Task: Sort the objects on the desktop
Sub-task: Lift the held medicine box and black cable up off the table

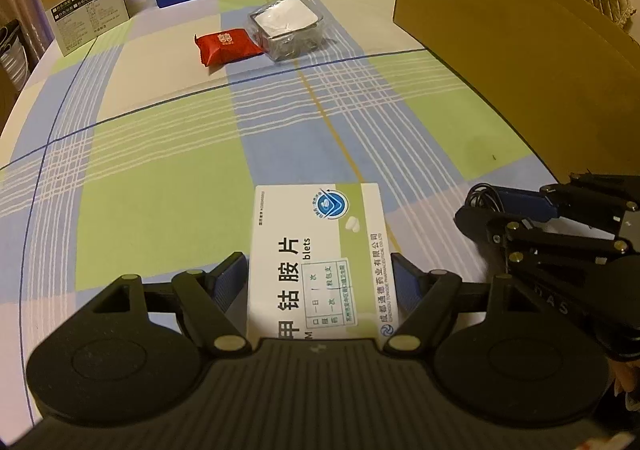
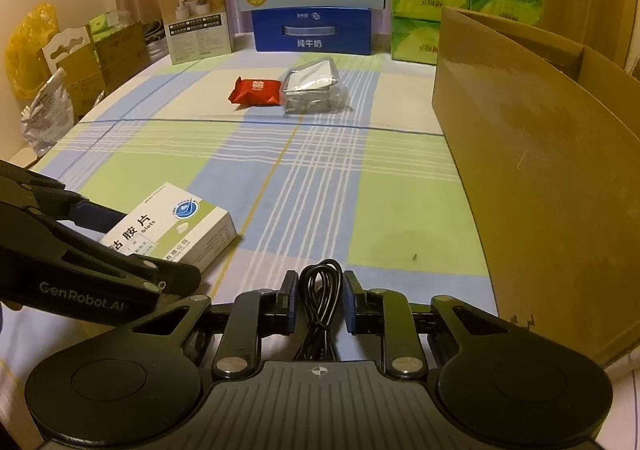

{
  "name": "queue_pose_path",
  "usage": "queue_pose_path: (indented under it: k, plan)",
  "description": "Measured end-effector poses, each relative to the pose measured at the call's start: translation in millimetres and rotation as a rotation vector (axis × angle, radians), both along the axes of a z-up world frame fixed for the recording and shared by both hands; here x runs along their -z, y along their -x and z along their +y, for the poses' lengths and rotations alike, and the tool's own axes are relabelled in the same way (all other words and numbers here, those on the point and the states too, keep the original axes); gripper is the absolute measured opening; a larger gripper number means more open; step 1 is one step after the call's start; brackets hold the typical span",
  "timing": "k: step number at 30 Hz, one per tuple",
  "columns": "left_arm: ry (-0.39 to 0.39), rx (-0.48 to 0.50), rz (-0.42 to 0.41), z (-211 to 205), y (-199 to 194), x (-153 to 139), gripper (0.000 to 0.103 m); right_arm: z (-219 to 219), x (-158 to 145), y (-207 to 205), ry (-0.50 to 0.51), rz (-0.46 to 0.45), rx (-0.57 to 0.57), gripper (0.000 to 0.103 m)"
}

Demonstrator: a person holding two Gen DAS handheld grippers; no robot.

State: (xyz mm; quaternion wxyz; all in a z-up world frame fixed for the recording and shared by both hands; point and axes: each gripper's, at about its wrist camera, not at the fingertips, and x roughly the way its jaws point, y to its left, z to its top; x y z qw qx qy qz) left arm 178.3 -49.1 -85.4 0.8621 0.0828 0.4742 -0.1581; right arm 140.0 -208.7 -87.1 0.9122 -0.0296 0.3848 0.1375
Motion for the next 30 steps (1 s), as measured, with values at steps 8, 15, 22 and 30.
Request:
queue_pose_path:
  k: [8, 15, 22, 30]
  plan:
    - [0.002, -0.003, 0.003, 2.9, -2.6, -2.7, 0.073, -3.6, -8.4, 3.8, -0.03, -0.025, 0.016, 0.018]
    - [-0.004, -0.003, -0.002, 2.3, -6.0, -1.6, 0.074, -9.0, -13.5, 3.2, -0.061, -0.036, 0.033, 0.018]
    - [-0.029, 0.01, 0.015, -3.1, -7.9, 2.9, 0.073, -10.3, -5.9, 0.2, -0.062, -0.008, 0.048, 0.018]
    - [0.0, -0.013, 0.019, 1.5, -4.0, -0.2, 0.068, -5.0, -0.3, 0.5, -0.027, -0.016, 0.026, 0.023]
